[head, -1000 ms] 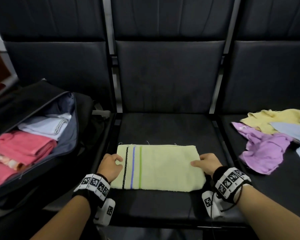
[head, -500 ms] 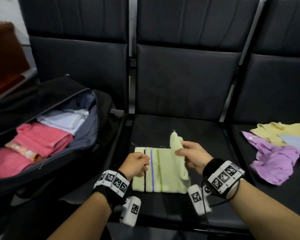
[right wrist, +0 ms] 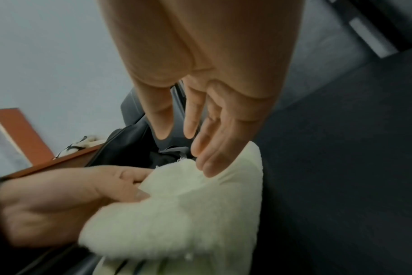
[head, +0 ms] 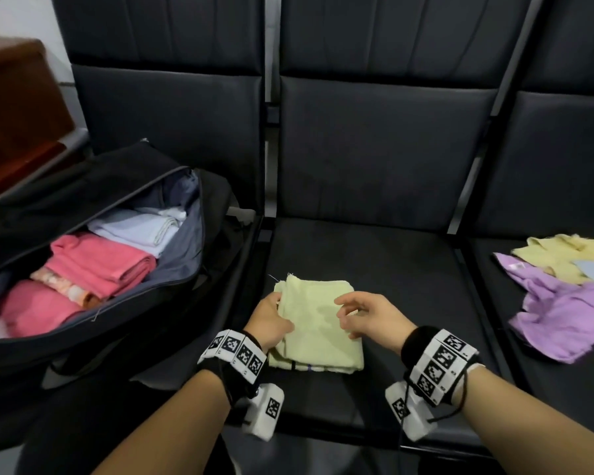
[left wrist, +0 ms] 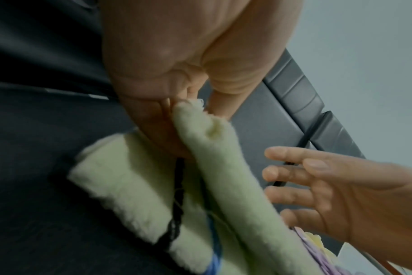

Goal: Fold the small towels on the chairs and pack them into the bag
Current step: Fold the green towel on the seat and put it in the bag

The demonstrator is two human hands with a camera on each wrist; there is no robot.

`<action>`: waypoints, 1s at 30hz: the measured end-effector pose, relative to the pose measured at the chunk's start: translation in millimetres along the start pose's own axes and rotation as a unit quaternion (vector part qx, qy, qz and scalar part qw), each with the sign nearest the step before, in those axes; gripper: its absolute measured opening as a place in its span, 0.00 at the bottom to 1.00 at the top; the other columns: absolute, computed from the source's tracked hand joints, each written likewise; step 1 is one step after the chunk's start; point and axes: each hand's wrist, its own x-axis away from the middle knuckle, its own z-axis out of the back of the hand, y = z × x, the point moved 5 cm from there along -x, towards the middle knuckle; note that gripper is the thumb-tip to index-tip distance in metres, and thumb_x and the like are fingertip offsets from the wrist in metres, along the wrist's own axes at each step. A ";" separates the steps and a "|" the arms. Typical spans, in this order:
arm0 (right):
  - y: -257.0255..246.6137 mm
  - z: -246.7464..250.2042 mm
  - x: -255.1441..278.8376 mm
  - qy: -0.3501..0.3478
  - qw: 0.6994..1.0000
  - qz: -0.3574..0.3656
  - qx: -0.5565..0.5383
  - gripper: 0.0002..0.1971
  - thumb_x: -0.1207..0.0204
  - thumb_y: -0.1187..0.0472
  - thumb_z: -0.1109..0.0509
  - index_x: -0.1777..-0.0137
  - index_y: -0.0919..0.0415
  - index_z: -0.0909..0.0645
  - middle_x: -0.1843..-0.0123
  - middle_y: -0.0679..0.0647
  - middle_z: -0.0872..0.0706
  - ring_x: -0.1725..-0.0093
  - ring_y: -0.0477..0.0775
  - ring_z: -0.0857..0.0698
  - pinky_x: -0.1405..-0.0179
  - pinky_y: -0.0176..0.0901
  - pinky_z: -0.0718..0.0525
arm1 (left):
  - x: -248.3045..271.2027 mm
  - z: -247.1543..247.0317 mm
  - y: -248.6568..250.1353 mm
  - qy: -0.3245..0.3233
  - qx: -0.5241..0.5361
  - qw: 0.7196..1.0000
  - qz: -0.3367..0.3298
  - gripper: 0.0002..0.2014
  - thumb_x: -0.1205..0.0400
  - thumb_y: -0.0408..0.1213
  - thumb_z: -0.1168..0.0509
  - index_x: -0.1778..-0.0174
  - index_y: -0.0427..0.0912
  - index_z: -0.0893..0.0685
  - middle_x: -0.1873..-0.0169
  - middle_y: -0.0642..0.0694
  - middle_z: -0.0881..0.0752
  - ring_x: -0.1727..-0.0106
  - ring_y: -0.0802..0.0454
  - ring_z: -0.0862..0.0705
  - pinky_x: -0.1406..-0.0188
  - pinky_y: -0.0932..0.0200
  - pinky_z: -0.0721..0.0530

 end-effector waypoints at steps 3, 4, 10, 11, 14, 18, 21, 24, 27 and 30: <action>4.2 -9.6 4.0 -0.027 0.987 0.045 0.150 0.13 0.27 0.66 0.23 0.45 0.52 0.12 0.50 0.48 0.11 0.60 0.45 0.15 0.51 0.44 0.13 | -2.8 6.7 -5.6 0.016 -0.046 0.999 0.005 0.28 0.28 0.16 0.33 0.33 0.40 0.21 0.47 0.42 0.11 0.45 0.44 0.11 0.41 0.43 0.12; 7.6 -14.5 5.3 -0.040 0.978 0.051 0.200 0.13 0.28 0.64 0.22 0.45 0.49 0.12 0.48 0.47 0.11 0.55 0.45 0.13 0.46 0.43 0.13 | -2.9 9.6 -8.4 0.025 -0.064 0.998 0.011 0.27 0.29 0.17 0.32 0.34 0.41 0.21 0.49 0.43 0.11 0.46 0.44 0.11 0.43 0.43 0.12; 22.8 -35.9 7.2 -0.093 0.922 0.072 0.369 0.20 0.33 0.54 0.19 0.40 0.46 0.14 0.42 0.42 0.24 0.40 0.46 0.24 0.34 0.38 0.23 | 4.4 25.2 9.4 0.131 -0.235 0.961 -0.066 0.22 0.30 0.27 0.33 0.44 0.55 0.18 0.52 0.50 0.19 0.52 0.51 0.17 0.55 0.60 0.21; 25.2 -39.2 7.9 -0.095 0.912 0.079 0.391 0.21 0.34 0.54 0.19 0.40 0.46 0.15 0.42 0.42 0.26 0.39 0.47 0.26 0.34 0.39 0.24 | 7.4 19.9 14.8 0.119 -0.251 0.956 -0.094 0.19 0.29 0.27 0.33 0.49 0.55 0.16 0.53 0.51 0.19 0.52 0.51 0.18 0.54 0.60 0.20; 30.4 -48.2 8.7 -0.096 0.874 0.105 0.465 0.22 0.32 0.60 0.23 0.39 0.46 0.20 0.40 0.45 0.28 0.39 0.50 0.30 0.39 0.41 0.24 | 17.1 -8.7 19.9 -0.004 -0.320 0.937 -0.139 0.09 0.25 0.35 0.32 0.57 0.54 0.10 0.52 0.57 0.15 0.47 0.54 0.16 0.42 0.55 0.17; 25.7 -50.6 -1.0 -0.087 0.856 0.106 0.498 0.17 0.29 0.65 0.29 0.41 0.48 0.20 0.42 0.48 0.23 0.41 0.53 0.25 0.46 0.44 0.22 | 25.6 -32.8 8.3 -0.097 -0.474 0.868 -0.115 0.21 0.31 0.61 0.32 0.44 0.60 0.14 0.43 0.61 0.20 0.37 0.54 0.25 0.34 0.49 0.26; 16.7 -38.2 -8.3 -0.038 0.923 0.078 0.374 0.11 0.31 0.64 0.26 0.51 0.50 0.14 0.51 0.46 0.16 0.51 0.49 0.18 0.52 0.39 0.19 | 25.9 -39.0 5.0 -0.075 -0.525 0.840 -0.120 0.30 0.39 0.66 0.29 0.41 0.61 0.20 0.46 0.59 0.24 0.42 0.52 0.26 0.41 0.49 0.27; 9.3 -21.2 -10.3 0.025 0.974 0.062 0.215 0.12 0.37 0.66 0.24 0.60 0.47 0.15 0.61 0.43 0.15 0.62 0.43 0.18 0.65 0.30 0.21 | 22.5 -38.3 7.4 -0.014 -0.549 0.820 -0.159 0.18 0.28 0.48 0.28 0.43 0.55 0.21 0.47 0.53 0.22 0.43 0.48 0.22 0.44 0.47 0.22; 11.1 -22.9 -7.7 0.022 0.974 0.057 0.220 0.15 0.37 0.60 0.24 0.50 0.46 0.17 0.54 0.45 0.17 0.56 0.45 0.19 0.59 0.35 0.17 | 16.9 -30.3 12.3 0.015 -0.482 0.859 -0.171 0.09 0.23 0.34 0.38 0.51 0.50 0.18 0.52 0.50 0.17 0.47 0.45 0.17 0.50 0.48 0.17; 22.1 -39.8 -5.9 -0.035 0.912 0.090 0.400 0.26 0.34 0.54 0.24 0.35 0.44 0.25 0.43 0.45 0.24 0.43 0.49 0.26 0.41 0.43 0.21 | 13.0 -23.4 15.6 -0.004 -0.433 0.888 -0.156 0.08 0.23 0.35 0.39 0.56 0.52 0.17 0.57 0.53 0.14 0.53 0.47 0.15 0.53 0.47 0.14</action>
